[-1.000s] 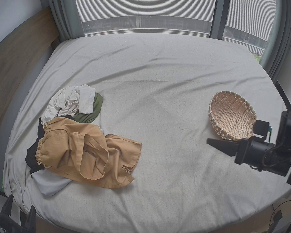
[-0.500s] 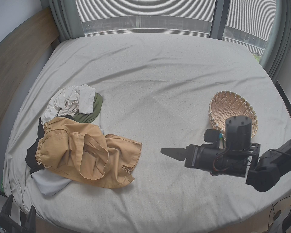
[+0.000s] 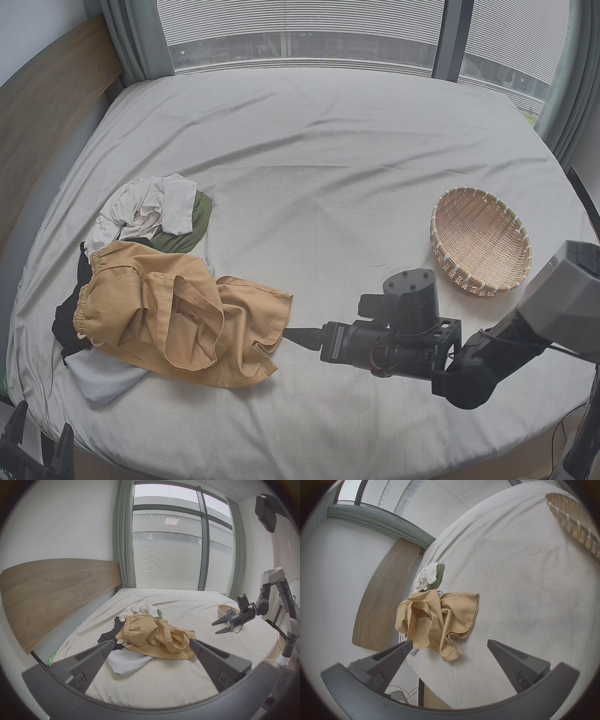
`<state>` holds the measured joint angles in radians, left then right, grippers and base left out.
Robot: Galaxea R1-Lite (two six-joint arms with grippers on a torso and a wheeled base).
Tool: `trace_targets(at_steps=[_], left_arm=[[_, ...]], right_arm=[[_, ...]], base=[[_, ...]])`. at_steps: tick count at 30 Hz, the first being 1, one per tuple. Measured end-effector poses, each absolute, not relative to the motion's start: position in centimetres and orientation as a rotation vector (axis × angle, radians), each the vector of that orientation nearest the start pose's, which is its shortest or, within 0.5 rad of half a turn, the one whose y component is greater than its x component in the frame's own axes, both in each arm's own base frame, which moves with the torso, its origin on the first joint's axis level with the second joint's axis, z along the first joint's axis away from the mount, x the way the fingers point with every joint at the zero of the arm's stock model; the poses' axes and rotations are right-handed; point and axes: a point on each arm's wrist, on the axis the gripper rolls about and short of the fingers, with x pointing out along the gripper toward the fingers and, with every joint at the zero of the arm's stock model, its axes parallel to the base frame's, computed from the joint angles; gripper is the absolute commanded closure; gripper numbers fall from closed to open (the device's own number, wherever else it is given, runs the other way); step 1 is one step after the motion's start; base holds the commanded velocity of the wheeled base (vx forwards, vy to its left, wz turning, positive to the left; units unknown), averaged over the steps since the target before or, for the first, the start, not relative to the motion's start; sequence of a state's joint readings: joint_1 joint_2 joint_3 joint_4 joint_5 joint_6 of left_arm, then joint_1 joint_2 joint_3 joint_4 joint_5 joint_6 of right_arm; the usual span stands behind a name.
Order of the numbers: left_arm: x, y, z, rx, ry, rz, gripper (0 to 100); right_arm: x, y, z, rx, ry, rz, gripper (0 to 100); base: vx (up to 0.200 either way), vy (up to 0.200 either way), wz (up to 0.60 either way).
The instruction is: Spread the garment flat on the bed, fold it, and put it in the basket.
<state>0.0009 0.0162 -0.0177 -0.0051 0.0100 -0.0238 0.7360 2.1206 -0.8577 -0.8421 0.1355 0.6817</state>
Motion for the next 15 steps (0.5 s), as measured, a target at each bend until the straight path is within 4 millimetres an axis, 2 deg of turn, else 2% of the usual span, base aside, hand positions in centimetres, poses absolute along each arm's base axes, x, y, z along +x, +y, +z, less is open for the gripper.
trace_targets(at_steps=[8, 15], left_arm=[[-2.3, 0.0, 8.1, -0.024, -0.007, 0.011, 0], [-2.3, 0.0, 8.1, -0.024, -0.007, 0.011, 0]], right_arm=[[29.3, 27.5, 4.0, 0.506, 0.694, 0.681, 0], [30.5, 29.2, 2.3, 0.512, 0.697, 0.689, 0]], base=[[0.000, 0.000, 0.00], [0.000, 0.000, 0.00]])
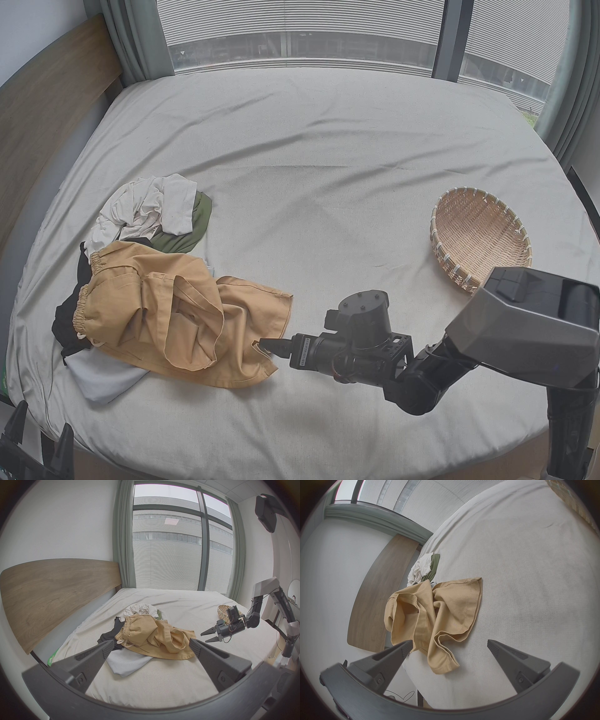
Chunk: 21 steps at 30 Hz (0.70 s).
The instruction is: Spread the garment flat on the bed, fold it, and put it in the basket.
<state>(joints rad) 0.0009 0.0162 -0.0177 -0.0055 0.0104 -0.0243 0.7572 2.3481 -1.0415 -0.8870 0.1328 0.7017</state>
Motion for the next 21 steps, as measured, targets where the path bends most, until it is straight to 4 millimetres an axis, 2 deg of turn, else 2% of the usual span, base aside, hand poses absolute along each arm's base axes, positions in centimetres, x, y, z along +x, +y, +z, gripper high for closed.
trace_targets(at_steps=[16, 17, 21], left_arm=[[-2.3, 0.0, 8.1, -0.024, -0.007, 0.010, 0], [-2.3, 0.0, 8.1, -0.024, -0.007, 0.010, 0], [-2.3, 0.0, 8.1, -0.024, -0.007, 0.011, 0]], right_arm=[[32.6, 32.7, -0.2, 0.525, 0.670, 0.722, 0], [32.6, 32.8, -0.3, 0.525, 0.669, 0.723, 100], [33.0, 33.6, -0.9, 0.527, 0.662, 0.732, 100]], base=[[0.000, 0.000, 0.00], [0.000, 0.000, 0.00], [0.000, 0.000, 0.00]])
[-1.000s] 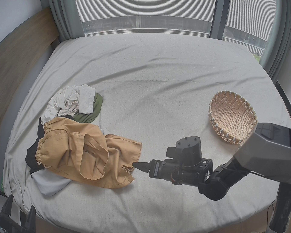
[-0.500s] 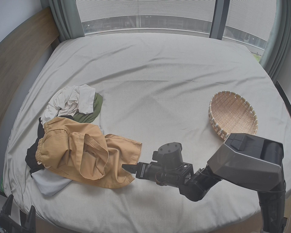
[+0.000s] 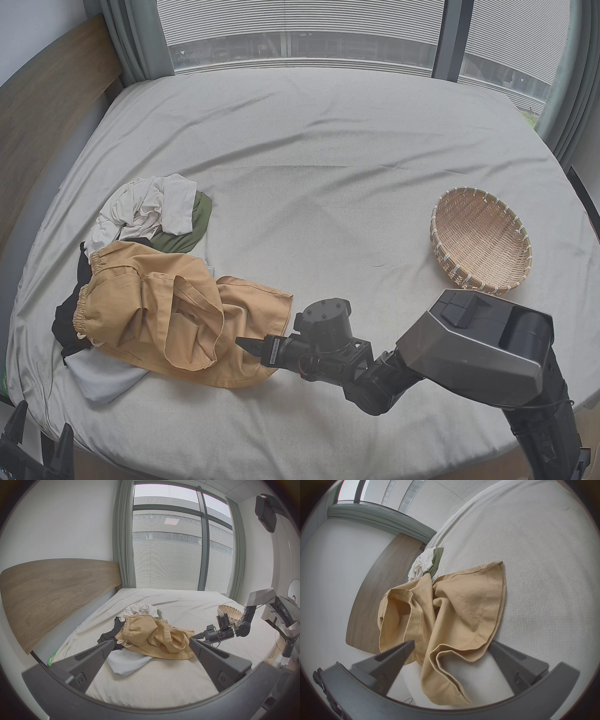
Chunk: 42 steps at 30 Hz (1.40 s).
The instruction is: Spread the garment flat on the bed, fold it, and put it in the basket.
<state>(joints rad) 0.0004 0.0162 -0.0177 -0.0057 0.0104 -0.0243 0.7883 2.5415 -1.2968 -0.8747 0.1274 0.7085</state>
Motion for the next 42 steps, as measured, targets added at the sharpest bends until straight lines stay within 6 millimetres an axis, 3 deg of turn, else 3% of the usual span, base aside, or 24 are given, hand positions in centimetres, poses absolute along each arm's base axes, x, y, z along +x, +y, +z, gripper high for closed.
trace_targets(at_steps=[7, 14, 42], left_arm=[[-2.3, 0.0, 8.1, -0.024, -0.007, 0.010, 0], [-2.3, 0.0, 8.1, -0.022, -0.007, 0.010, 0], [-2.3, 0.0, 8.1, -0.014, -0.005, 0.007, 0]], right_arm=[[33.0, 33.7, -1.9, 0.526, 0.670, 0.719, 100], [32.5, 32.1, -2.0, 0.502, 0.686, 0.644, 100], [28.8, 16.7, 1.3, 0.426, 0.645, 0.327, 100]], base=[[0.000, 0.000, 0.00], [0.000, 0.000, 0.00], [0.000, 0.000, 0.00]])
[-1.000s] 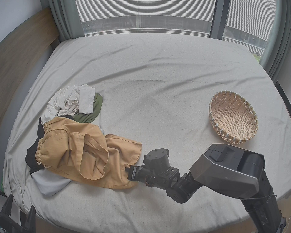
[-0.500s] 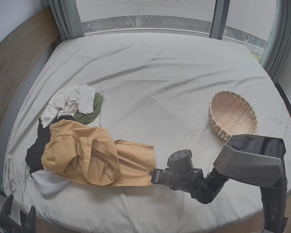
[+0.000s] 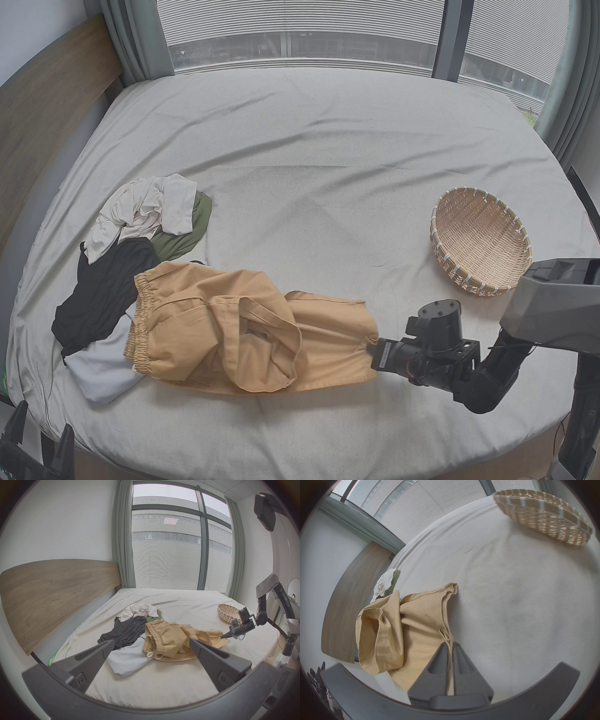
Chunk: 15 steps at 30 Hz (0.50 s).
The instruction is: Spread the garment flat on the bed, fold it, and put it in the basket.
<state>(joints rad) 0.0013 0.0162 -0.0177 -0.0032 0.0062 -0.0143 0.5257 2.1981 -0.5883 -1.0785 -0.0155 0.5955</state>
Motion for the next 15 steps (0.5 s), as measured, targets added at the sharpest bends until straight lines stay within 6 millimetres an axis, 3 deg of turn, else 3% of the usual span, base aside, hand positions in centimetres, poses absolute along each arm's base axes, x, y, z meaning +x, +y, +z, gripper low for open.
trace_targets(at_steps=[8, 15], left_arm=[[-2.3, 0.0, 8.1, -0.014, -0.004, 0.007, 0], [-2.3, 0.0, 8.1, -0.013, -0.004, 0.007, 0]], right_arm=[[27.1, 12.6, 1.2, 0.399, 0.593, 0.268, 100], [26.3, 10.7, 0.7, 0.386, 0.569, 0.237, 100]], base=[[0.000, 0.000, 0.00], [0.000, 0.000, 0.00]])
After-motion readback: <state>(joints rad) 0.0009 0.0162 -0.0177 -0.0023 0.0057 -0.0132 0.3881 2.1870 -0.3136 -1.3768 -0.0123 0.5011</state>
